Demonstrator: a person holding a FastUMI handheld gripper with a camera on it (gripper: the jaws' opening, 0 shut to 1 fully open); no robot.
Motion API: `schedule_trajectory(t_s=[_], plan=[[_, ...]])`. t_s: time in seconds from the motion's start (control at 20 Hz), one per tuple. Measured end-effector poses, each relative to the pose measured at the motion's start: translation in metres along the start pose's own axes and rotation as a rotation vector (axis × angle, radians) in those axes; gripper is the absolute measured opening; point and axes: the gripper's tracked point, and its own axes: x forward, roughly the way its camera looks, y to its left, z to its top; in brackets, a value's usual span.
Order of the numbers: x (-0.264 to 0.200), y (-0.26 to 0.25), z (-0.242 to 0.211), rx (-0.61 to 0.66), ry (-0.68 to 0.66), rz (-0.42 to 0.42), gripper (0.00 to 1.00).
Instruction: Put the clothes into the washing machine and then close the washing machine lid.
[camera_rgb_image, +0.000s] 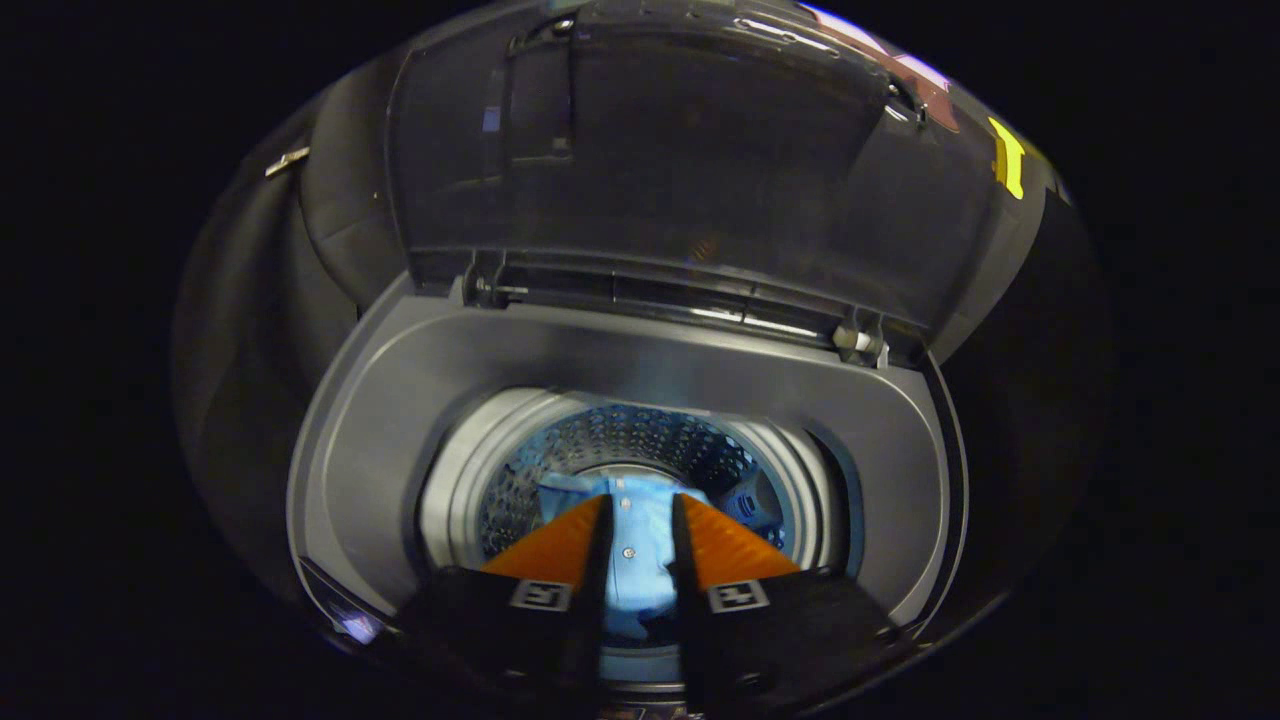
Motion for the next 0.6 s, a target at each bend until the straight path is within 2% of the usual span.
schedule_trajectory(t_s=[0.15, 0.3, 0.35, 0.6], plan=[[-0.001, 0.002, -0.002, -0.013, 0.017, 0.018, 0.70], [0.000, -0.013, -0.010, -0.074, 0.037, -0.054, 0.98], [0.000, -0.013, -0.011, -0.072, 0.035, -0.052, 1.00], [-0.004, -0.008, -0.005, -0.014, 0.015, -0.031, 1.00]])
